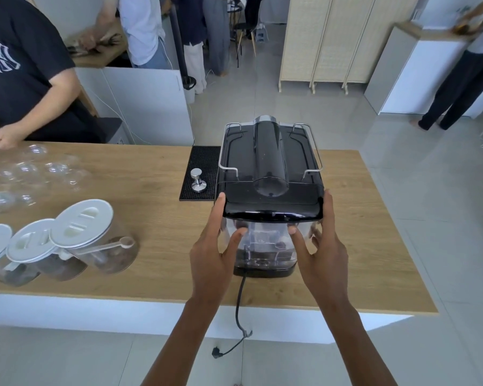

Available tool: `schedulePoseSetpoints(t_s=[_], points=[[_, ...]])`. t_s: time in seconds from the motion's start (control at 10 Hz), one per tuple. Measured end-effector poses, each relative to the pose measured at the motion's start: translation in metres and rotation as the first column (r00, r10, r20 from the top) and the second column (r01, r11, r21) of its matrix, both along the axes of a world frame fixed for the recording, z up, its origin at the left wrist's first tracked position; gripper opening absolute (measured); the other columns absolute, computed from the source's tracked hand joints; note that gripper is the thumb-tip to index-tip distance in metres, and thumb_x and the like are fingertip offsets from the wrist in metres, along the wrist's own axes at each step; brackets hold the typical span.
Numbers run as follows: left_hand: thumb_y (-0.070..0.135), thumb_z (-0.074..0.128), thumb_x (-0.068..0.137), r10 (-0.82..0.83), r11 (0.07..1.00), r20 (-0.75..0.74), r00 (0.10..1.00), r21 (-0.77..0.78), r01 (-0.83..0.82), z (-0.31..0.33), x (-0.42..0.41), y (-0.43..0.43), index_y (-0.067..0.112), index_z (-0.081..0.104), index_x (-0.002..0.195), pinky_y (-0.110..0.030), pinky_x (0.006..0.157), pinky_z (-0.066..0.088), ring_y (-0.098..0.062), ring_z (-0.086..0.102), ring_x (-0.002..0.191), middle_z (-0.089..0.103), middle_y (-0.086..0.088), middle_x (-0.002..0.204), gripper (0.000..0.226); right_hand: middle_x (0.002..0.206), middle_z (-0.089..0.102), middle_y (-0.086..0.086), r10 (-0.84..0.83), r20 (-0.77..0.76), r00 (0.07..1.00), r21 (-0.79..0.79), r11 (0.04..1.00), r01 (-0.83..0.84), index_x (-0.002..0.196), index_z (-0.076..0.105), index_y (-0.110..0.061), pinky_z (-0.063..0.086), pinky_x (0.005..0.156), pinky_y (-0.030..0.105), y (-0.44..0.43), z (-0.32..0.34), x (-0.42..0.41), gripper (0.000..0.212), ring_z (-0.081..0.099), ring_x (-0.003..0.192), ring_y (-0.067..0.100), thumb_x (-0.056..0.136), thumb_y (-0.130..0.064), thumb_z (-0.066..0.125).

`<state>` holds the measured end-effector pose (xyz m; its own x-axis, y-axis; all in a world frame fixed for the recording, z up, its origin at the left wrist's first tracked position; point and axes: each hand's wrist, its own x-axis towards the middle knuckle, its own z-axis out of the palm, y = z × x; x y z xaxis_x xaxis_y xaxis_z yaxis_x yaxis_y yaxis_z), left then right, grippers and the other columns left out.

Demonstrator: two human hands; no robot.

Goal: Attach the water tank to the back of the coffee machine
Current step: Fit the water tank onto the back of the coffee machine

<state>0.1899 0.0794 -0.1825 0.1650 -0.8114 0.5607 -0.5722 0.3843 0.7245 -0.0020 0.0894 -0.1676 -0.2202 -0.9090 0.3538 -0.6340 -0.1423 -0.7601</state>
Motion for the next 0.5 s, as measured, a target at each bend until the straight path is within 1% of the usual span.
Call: schedulePoseSetpoints(t_s=[0.1,0.2,0.3,0.4,0.5], points=[[0.031,0.063,0.096,-0.031,0.999,0.005,0.999,0.042,0.031,-0.006,0.001,0.005,0.052,0.005,0.152,-0.004,0.095,0.045,-0.023,0.063,0.122,0.06,-0.015,0.141,0.083,0.145,0.039,-0.022,0.002,0.002,1.0,0.009,1.0,-0.002,0.158,-0.001,-0.044,0.048,0.092,0.026,0.002,-0.002,-0.001,0.086,0.056,0.123,0.011,0.095,-0.05,0.057],[0.029,0.061,0.098,-0.027,0.996,0.049,0.998,0.092,0.022,-0.02,0.004,0.013,0.05,-0.003,0.153,0.004,0.079,0.042,-0.021,0.066,0.117,0.051,-0.005,0.152,0.087,0.156,0.039,-0.012,0.001,0.054,0.999,0.044,0.999,-0.003,0.159,-0.003,-0.04,0.048,0.097,0.031,0.006,-0.016,-0.009,0.081,0.054,0.13,0.015,0.099,-0.047,0.05],[0.036,0.061,0.097,-0.017,0.974,0.082,0.996,0.225,-0.002,-0.043,0.014,0.02,0.037,0.001,0.157,-0.011,0.087,0.049,-0.022,0.056,0.131,0.035,-0.002,0.162,0.085,0.16,0.039,0.003,-0.064,0.023,0.998,0.107,0.992,0.061,0.161,0.003,-0.031,0.05,0.097,0.04,0.012,-0.041,-0.019,0.078,0.054,0.134,0.028,0.098,-0.052,0.044],[0.052,0.059,0.093,-0.111,0.901,0.158,0.981,0.433,0.032,-0.076,0.03,0.028,0.025,0.005,0.159,-0.038,0.104,0.048,-0.024,0.031,0.149,0.017,0.001,0.168,0.089,0.163,0.033,0.009,-0.049,-0.093,0.994,0.187,0.98,0.066,0.16,0.016,-0.018,0.048,0.101,0.048,0.02,-0.075,-0.027,0.079,0.046,0.14,0.034,0.096,-0.06,0.038],[0.072,0.047,0.086,-0.215,0.776,0.264,0.94,0.631,0.0,-0.107,0.047,0.029,0.022,0.003,0.159,-0.045,0.119,0.029,-0.026,0.01,0.155,0.003,-0.001,0.169,0.099,0.164,0.029,0.015,0.022,-0.244,0.97,0.29,0.956,0.051,0.157,0.025,-0.01,0.032,0.117,0.055,0.026,-0.113,-0.031,0.091,0.026,0.151,0.035,0.092,-0.072,0.031]])
